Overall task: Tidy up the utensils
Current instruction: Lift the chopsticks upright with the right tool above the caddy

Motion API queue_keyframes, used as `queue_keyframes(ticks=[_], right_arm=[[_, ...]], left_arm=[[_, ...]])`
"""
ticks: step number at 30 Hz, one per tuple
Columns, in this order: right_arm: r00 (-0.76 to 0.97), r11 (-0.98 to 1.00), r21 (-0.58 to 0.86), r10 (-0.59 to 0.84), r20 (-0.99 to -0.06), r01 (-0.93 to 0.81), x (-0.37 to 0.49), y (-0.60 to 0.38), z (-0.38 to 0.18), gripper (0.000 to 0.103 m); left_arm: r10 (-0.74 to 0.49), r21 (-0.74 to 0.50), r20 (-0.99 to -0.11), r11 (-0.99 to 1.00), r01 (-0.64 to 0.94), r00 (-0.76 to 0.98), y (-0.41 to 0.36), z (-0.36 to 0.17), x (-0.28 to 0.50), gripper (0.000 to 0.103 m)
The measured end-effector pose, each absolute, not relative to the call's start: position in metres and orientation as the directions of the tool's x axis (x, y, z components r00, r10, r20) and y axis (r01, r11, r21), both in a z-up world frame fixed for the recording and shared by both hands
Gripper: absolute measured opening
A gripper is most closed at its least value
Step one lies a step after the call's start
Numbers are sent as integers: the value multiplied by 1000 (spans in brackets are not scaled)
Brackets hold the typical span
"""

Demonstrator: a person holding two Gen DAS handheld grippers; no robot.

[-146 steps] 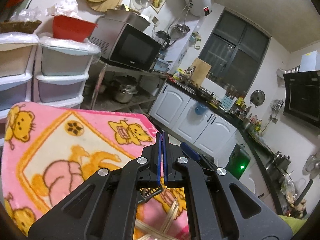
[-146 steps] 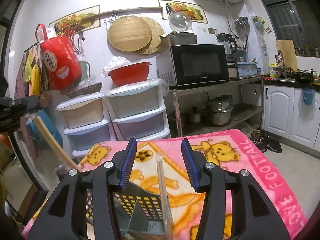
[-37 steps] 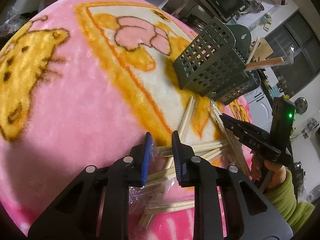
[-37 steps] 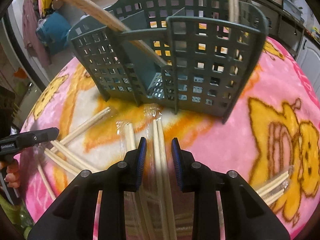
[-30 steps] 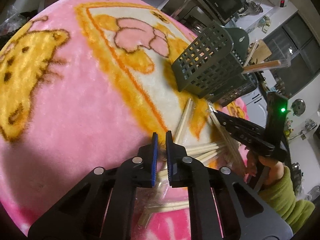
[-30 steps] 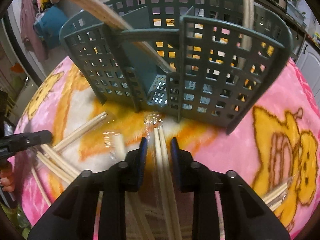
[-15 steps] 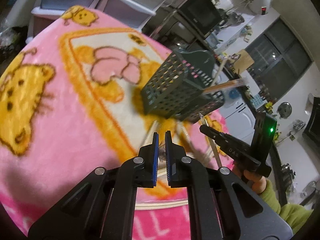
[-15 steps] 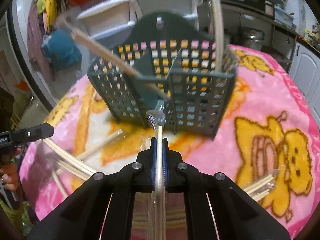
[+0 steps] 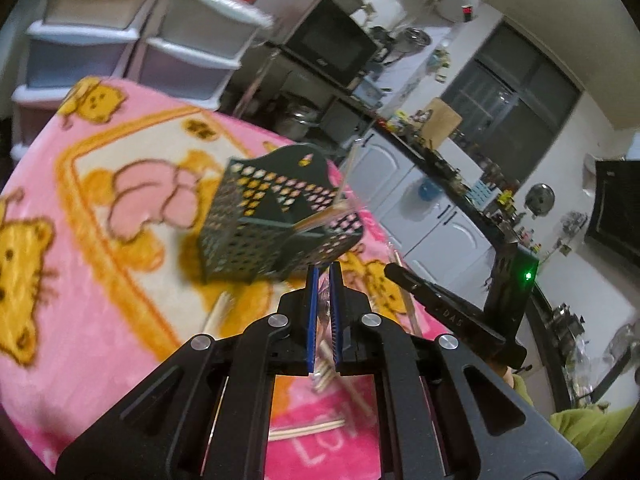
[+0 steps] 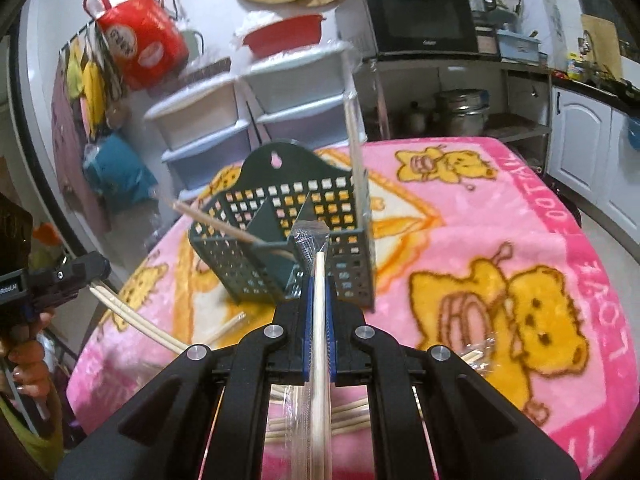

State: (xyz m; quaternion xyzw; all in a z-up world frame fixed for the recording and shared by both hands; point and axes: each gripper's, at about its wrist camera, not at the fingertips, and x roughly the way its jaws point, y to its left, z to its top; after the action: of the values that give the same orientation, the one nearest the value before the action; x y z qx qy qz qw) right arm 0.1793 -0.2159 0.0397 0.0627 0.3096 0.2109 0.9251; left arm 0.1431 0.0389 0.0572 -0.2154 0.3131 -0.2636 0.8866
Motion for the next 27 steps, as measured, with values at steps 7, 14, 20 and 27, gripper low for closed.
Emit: queue_keyframes(ticks=[7, 14, 20, 27], right_arm=[[764, 906, 260, 421, -489, -333, 167, -232, 58, 6], [800, 905, 267, 418, -431, -330, 159, -241, 73, 6], [832, 904, 277, 414, -370, -326, 155, -248, 87, 6], [864, 904, 284, 401, -305, -320, 158, -255, 106, 6]], left_arm=[[-635, -513, -409, 754, 410, 655, 12, 83, 146, 3], [-663, -483, -374, 736, 475, 648, -9, 108, 149, 3], [-677, -455, -339, 725, 516, 653, -22, 130, 154, 3], [-673, -440, -292, 725, 530, 679, -23, 157, 167, 3]])
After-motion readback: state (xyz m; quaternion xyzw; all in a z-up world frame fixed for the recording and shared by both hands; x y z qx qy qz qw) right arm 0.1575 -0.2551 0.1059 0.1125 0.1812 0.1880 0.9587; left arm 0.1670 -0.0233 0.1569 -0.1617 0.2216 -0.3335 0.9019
